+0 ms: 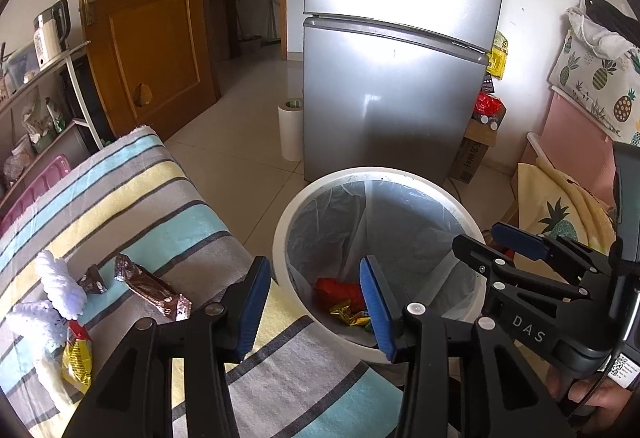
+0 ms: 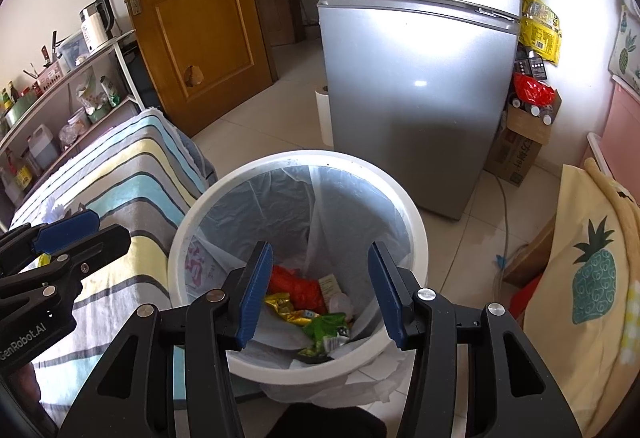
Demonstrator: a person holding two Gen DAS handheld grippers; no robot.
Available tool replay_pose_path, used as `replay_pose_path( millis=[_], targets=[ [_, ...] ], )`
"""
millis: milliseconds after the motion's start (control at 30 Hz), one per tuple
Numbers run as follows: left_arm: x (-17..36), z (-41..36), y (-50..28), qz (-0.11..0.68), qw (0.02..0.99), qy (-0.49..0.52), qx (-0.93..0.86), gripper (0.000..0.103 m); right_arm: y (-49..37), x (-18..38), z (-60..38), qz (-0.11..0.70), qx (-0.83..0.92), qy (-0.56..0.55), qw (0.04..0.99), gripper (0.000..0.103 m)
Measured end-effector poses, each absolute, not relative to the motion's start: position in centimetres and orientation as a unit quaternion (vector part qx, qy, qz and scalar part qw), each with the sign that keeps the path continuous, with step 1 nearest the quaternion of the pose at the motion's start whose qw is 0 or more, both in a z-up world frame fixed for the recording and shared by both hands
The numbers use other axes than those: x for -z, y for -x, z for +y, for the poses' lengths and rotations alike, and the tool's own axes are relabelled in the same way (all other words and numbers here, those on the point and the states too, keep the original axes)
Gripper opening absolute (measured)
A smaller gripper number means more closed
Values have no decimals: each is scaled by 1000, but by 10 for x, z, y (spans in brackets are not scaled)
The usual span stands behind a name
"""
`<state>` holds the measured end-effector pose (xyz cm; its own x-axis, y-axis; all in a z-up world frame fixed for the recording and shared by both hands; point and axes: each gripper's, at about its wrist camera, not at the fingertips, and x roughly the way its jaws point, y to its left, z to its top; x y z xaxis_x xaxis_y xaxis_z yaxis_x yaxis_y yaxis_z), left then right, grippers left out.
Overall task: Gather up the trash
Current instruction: 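Open the left gripper to drop the cup while the right releases the green bag, then move both grippers back over the table toward the remaining trash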
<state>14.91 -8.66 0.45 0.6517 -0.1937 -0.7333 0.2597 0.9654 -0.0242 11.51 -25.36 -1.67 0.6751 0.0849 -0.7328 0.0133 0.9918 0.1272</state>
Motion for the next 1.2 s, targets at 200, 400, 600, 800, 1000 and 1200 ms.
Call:
replay_pose_path(
  millis=[200,400,600,800,1000,1200],
  targets=[
    [-10,-72,-145,396,910,-25,119,46,-109,8,-246,391,-26,-61,918,51],
    [-17,-57,-137,388,915,-17,105,46,-102,1,-239,384,-31,-61,921,51],
    [-22,-38,-125,383,919,-15,88,46,-95,-6,-230,373,-41,-61,925,51],
    [-24,-16,-112,376,925,-11,61,46,-90,-12,-211,366,-59,-54,927,51],
    [-23,13,-101,378,925,12,42,47,-87,-16,-184,361,-89,-44,927,51],
    [-21,53,-91,378,925,31,5,47,-87,-14,-151,363,-121,-28,923,51]
  ],
)
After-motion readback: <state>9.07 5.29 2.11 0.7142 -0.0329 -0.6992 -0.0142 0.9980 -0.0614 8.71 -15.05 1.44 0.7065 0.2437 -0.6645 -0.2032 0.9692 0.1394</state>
